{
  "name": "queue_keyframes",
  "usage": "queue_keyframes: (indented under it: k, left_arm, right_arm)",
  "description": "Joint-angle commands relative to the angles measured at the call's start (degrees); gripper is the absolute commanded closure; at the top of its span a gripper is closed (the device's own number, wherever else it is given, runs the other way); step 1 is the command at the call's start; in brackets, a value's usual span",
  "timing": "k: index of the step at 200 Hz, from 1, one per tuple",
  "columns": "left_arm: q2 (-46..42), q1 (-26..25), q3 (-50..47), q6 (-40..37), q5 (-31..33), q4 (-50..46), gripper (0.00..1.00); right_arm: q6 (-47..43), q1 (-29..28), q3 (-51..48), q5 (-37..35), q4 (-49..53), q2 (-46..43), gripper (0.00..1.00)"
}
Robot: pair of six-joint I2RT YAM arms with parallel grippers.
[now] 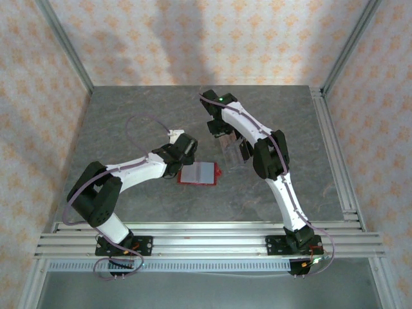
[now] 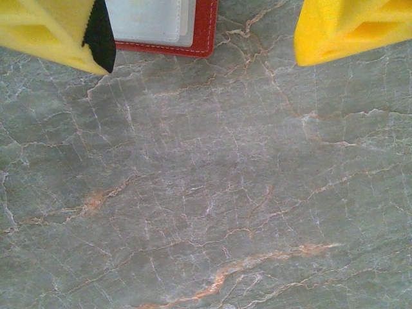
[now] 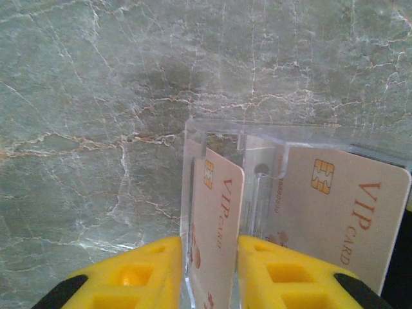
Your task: Put the credit cards into the card holder
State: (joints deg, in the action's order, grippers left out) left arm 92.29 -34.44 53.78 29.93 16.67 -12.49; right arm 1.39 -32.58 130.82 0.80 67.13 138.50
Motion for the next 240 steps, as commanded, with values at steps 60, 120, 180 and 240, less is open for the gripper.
queue_keyframes:
  k: [60, 120, 180, 240]
  left_arm:
    - [-0.89, 0.39, -0.79, 0.32, 0.29, 0.68, 0.25]
    - [-0.84, 0.42, -0.92, 0.31, 0.14, 0.87, 0.26]
    - [-0.80, 0.42, -1.19, 0.38, 0.20, 0.98, 0.26]
    - [-0.82, 0.44, -1.15, 1.88, -0.08, 1.05, 0.26]
  right_arm:
    - [0.38, 0.31, 0.94, 1.20, 2.30, -0.33, 0.78]
    - [0.37, 0.54, -0.64, 1.81, 1.84, -0.60, 0.81]
    - [0.27, 0.75, -2.25, 2.10, 1.18, -1.37, 0.86]
    - [0.33, 1.02, -2.60, 2.75, 0.88, -2.77, 0.89]
